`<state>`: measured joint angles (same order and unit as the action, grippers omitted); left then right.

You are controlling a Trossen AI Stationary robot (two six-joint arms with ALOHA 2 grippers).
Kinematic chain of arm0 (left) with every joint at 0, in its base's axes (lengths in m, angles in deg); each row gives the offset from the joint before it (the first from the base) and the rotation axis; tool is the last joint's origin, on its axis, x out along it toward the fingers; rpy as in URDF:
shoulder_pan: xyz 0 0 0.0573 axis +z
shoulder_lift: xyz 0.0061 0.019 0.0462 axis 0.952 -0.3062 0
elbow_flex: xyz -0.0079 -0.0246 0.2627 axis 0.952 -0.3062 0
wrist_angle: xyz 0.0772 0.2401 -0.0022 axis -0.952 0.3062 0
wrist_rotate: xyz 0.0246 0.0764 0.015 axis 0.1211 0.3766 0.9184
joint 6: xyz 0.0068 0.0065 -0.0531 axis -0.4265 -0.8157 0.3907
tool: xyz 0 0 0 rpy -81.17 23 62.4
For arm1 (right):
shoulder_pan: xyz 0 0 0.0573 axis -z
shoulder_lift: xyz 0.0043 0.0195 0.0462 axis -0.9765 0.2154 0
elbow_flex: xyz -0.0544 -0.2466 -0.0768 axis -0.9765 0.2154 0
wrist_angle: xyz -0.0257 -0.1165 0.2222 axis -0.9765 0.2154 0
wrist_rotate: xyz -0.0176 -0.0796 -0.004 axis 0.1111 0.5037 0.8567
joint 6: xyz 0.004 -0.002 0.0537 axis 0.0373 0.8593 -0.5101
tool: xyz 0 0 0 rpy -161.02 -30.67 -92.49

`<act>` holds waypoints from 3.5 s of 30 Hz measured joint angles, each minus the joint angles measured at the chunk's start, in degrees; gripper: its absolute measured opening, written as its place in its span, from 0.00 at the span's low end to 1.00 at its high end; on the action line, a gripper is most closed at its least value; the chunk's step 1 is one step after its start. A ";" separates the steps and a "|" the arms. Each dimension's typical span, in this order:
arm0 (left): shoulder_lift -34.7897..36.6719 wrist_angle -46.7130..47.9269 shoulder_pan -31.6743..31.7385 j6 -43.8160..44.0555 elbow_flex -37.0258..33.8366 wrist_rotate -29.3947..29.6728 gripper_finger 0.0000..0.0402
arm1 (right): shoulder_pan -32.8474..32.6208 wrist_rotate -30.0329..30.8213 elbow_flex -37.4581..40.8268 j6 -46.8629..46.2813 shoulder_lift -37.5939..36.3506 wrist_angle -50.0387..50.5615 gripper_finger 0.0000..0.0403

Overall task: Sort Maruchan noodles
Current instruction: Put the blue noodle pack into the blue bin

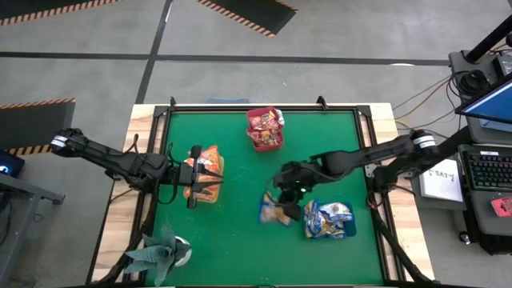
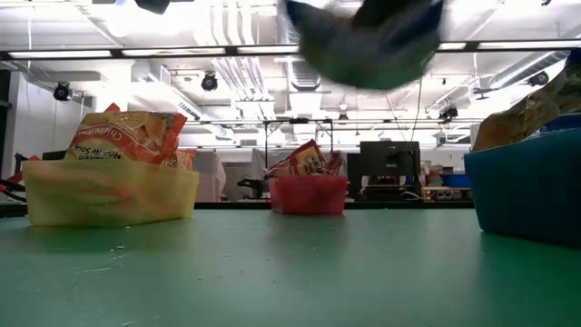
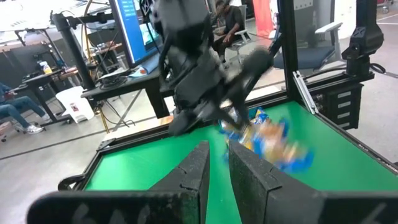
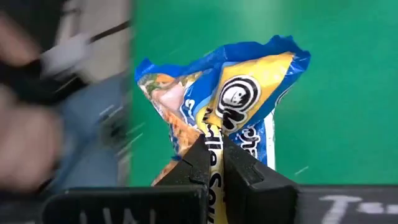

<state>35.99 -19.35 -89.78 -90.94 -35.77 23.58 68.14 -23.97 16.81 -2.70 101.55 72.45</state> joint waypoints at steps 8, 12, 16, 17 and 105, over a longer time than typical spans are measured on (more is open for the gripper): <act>-0.02 0.17 0.00 0.02 0.00 -0.13 0.11 | -6.04 -11.99 0.00 -6.63 -8.50 11.36 0.02; -0.02 0.12 0.00 0.31 0.00 -0.13 0.11 | -10.91 -11.30 0.00 -6.18 -11.97 20.72 0.02; -0.02 0.07 0.00 0.66 0.00 -0.13 0.11 | -15.85 -6.67 0.02 -5.24 -14.15 31.17 0.02; -0.02 0.04 0.00 0.66 0.00 -0.13 0.11 | -16.99 -5.52 0.02 -5.16 -14.51 33.38 0.02; -0.28 -0.39 0.02 0.66 0.00 -0.11 0.11 | -50.67 78.40 36.19 -48.52 -12.97 4.39 0.09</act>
<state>35.71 -19.74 -89.76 -90.29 -35.77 23.47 17.47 54.43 53.00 -51.23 88.58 76.83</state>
